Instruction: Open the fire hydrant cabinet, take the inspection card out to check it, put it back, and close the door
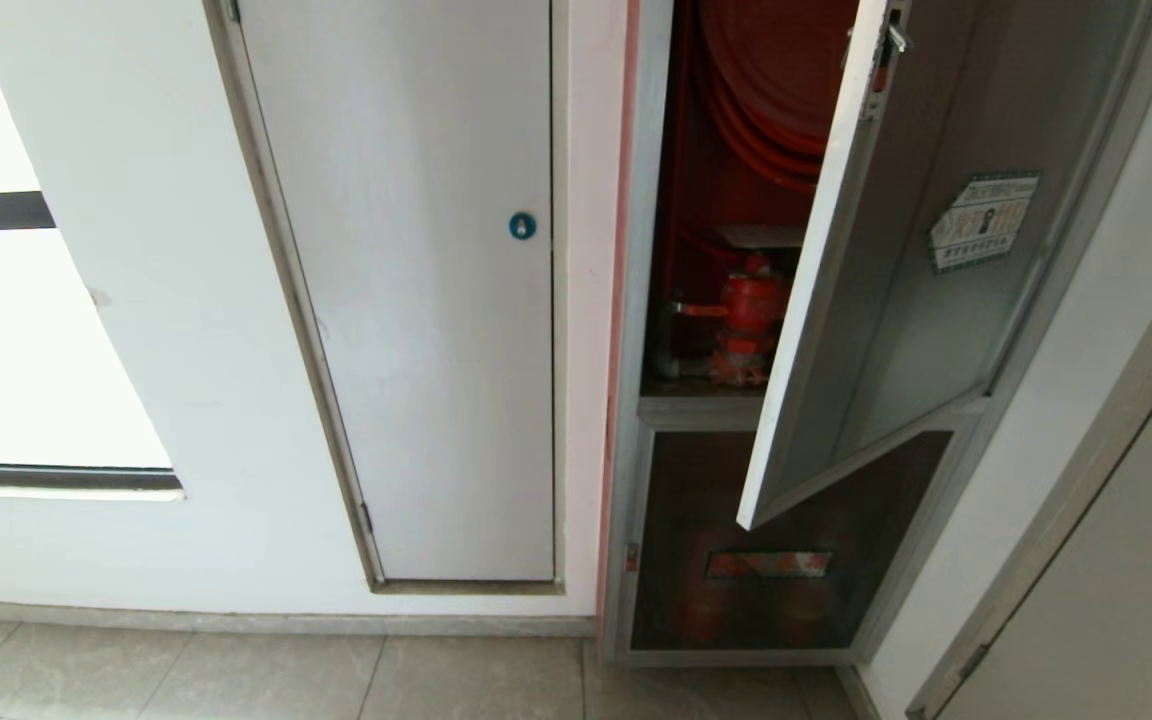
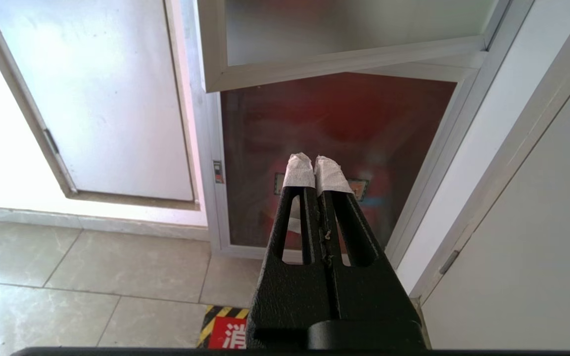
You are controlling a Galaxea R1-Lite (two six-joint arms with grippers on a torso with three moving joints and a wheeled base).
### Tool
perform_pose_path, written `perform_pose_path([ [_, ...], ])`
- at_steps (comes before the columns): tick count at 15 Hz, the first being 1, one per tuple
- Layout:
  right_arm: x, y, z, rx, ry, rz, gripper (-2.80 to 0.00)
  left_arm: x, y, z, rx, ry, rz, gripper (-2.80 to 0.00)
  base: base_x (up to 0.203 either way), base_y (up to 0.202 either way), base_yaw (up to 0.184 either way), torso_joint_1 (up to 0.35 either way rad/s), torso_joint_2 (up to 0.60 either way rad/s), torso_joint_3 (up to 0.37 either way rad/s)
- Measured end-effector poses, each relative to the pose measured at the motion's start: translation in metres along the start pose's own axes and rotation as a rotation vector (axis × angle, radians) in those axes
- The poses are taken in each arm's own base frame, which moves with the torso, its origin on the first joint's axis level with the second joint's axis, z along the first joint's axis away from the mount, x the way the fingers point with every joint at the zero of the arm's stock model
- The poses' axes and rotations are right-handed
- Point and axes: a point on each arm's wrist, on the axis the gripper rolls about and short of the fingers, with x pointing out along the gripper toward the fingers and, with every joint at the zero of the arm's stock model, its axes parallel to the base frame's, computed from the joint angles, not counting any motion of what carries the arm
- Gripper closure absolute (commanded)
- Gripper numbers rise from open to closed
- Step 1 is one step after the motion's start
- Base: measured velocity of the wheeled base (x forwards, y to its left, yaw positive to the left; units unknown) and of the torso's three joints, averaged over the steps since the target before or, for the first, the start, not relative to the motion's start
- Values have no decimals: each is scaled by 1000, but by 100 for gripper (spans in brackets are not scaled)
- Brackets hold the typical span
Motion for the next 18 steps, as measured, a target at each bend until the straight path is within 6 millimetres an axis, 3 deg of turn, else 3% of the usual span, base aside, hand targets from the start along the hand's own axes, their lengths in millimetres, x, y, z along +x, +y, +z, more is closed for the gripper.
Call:
perform_pose_path([
  [18, 0, 0, 0, 2, 1, 0, 0, 0, 0, 0, 0, 0, 0, 0, 0, 0, 0, 0, 0, 0],
])
